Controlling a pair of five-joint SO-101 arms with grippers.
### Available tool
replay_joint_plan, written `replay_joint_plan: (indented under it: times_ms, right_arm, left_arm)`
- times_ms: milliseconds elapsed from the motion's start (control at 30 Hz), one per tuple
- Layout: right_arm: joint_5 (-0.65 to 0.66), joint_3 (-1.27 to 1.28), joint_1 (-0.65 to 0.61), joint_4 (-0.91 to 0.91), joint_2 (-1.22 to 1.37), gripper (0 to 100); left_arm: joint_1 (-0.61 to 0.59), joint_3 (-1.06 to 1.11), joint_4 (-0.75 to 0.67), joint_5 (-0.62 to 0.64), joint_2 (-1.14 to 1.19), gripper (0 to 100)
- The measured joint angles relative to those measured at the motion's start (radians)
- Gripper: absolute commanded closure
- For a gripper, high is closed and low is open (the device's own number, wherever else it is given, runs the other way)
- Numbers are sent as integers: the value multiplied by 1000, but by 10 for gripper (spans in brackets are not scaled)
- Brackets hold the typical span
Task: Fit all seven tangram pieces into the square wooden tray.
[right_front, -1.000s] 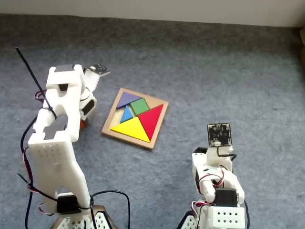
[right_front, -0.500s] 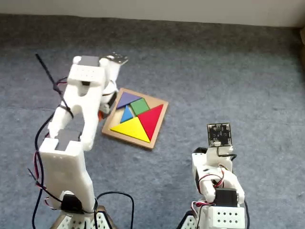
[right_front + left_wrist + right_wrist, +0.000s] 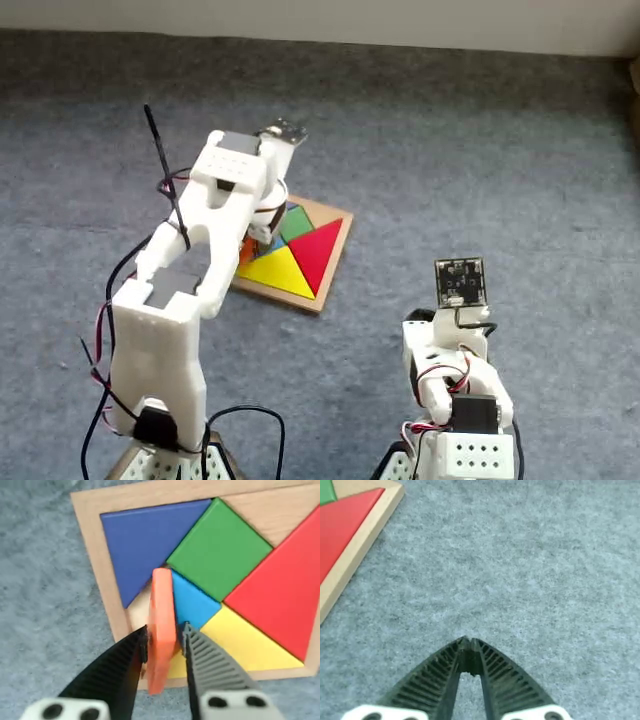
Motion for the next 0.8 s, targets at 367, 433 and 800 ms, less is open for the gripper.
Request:
replay_joint_plan:
  times_ms: [367,433,800]
  right_arm:
    - [0,0,0,0,0,993]
    - [0,0,0,0,0,993]
    - [0,0,0,0,0,993]
  left_arm:
    - [-31,-40,3,43,3,825]
    - [-52,-55,5,49,3,825]
    - [-72,-63,5,52,3,825]
